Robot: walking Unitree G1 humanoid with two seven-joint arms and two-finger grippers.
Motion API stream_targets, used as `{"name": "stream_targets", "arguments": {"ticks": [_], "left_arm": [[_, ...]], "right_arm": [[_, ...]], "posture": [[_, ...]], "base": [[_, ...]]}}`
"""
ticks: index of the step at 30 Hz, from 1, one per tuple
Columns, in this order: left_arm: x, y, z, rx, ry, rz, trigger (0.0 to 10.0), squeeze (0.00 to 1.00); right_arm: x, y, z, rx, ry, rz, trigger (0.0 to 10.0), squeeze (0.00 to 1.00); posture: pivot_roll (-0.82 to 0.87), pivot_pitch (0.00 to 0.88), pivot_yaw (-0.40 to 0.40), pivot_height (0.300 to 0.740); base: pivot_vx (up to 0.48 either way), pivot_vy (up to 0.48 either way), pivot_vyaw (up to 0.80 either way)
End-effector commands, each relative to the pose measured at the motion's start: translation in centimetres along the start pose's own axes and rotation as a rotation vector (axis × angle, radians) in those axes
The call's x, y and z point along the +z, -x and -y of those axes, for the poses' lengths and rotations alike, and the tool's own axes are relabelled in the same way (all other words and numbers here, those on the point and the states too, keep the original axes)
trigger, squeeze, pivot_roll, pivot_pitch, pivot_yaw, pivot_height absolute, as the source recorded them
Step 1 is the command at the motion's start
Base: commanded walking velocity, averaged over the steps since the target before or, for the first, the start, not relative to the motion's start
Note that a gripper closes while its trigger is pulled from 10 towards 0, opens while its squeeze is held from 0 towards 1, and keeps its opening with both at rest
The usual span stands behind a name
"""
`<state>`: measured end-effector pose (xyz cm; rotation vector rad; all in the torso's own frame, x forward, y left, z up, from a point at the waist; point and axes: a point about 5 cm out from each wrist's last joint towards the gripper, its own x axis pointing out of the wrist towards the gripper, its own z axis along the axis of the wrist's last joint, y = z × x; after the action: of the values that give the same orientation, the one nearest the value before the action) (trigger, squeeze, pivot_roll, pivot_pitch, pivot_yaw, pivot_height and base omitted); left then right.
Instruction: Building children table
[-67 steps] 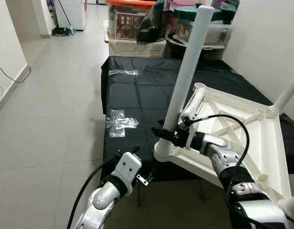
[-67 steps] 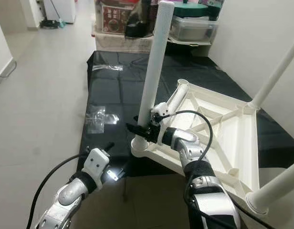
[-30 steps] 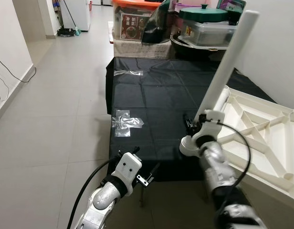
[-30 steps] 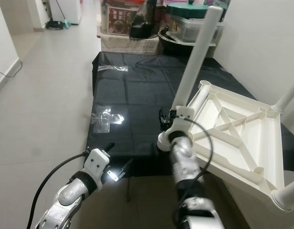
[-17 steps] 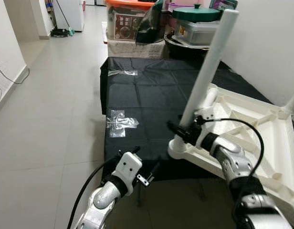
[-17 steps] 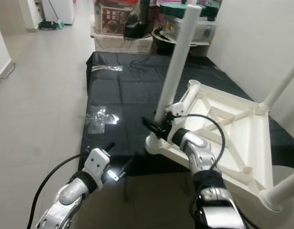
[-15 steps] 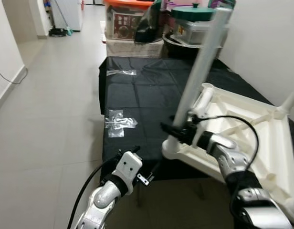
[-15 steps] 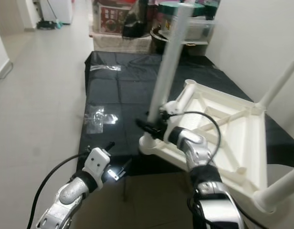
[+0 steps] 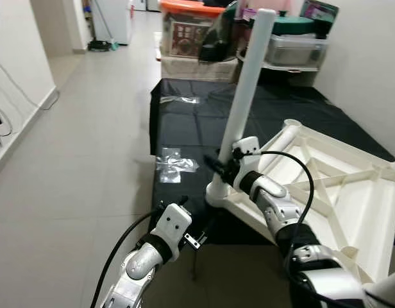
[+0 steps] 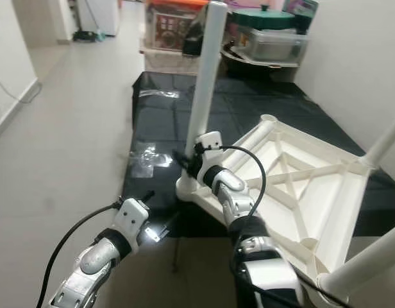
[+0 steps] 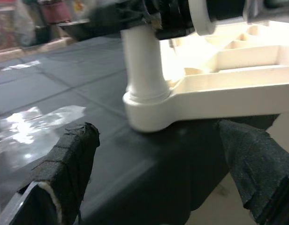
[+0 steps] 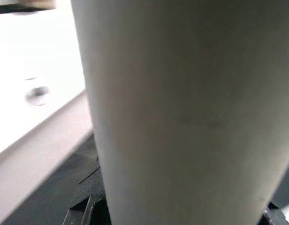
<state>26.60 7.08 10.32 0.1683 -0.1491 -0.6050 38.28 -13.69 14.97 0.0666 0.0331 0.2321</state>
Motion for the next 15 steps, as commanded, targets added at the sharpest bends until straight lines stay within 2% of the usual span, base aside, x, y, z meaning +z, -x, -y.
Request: {"name": "stream_targets", "arguments": {"ticks": [1, 2, 3, 4, 5, 11, 12, 13, 15], "left_arm": [[-0.2, 0.0, 0.3, -0.009, 0.013, -0.003, 10.0, 0.00], [-0.2, 0.0, 0.3, -0.009, 0.013, -0.004, 10.0, 0.00], [-0.2, 0.0, 0.3, -0.009, 0.013, -0.004, 10.0, 0.00], [-0.2, 0.0, 0.3, -0.009, 0.013, -0.004, 10.0, 0.00], [-0.2, 0.0, 0.3, -0.009, 0.012, -0.004, 10.0, 0.00], [-0.2, -0.1, 0.3, -0.007, 0.012, -0.004, 10.0, 0.00], [-0.2, -0.1, 0.3, -0.006, 0.011, -0.004, 10.0, 0.00], [-0.2, -0.1, 0.3, -0.006, 0.011, -0.004, 10.0, 0.00], [-0.2, -0.1, 0.3, -0.006, 0.011, -0.004, 10.0, 0.00]], "right_arm": [[-1.5, 1.8, 3.6, -0.374, -0.050, -0.022, 0.0, 0.00], [-1.6, 2.3, 3.6, -0.459, -0.073, 0.000, 2.7, 0.00], [-1.6, 2.3, 3.6, -0.459, -0.073, 0.000, 2.7, 0.00], [-1.7, 2.7, 3.5, -0.513, -0.089, 0.012, 4.5, 0.00], [-1.8, 2.8, 3.1, -0.534, -0.129, 0.024, 10.0, 0.00], [-1.7, 2.4, 1.7, -0.520, -0.142, 0.054, 10.0, 0.00], [-1.7, 2.3, 1.3, -0.486, -0.148, 0.061, 10.0, 1.00], [-1.9, 2.1, 1.0, -0.445, -0.158, 0.054, 10.0, 1.00], [-1.9, 2.1, 1.0, -0.445, -0.158, 0.054, 10.0, 1.00]], "posture": [[0.13, 0.000, -0.110, 0.740], [0.13, 0.000, -0.110, 0.740], [0.13, 0.000, -0.110, 0.740], [0.13, 0.000, -0.110, 0.740], [0.13, 0.000, -0.109, 0.740], [0.14, 0.000, -0.111, 0.740], [0.14, 0.000, -0.111, 0.740], [0.14, 0.000, -0.112, 0.740], [0.14, 0.000, -0.112, 0.740]], "base": [[0.000, 0.000, 0.00], [0.000, 0.000, 0.00], [0.000, 0.000, 0.00], [0.000, 0.000, 0.00], [0.000, 0.000, 0.00], [0.000, 0.000, 0.00], [0.000, 0.000, 0.00], [0.000, 0.000, 0.00], [0.000, 0.000, 0.00]]}}
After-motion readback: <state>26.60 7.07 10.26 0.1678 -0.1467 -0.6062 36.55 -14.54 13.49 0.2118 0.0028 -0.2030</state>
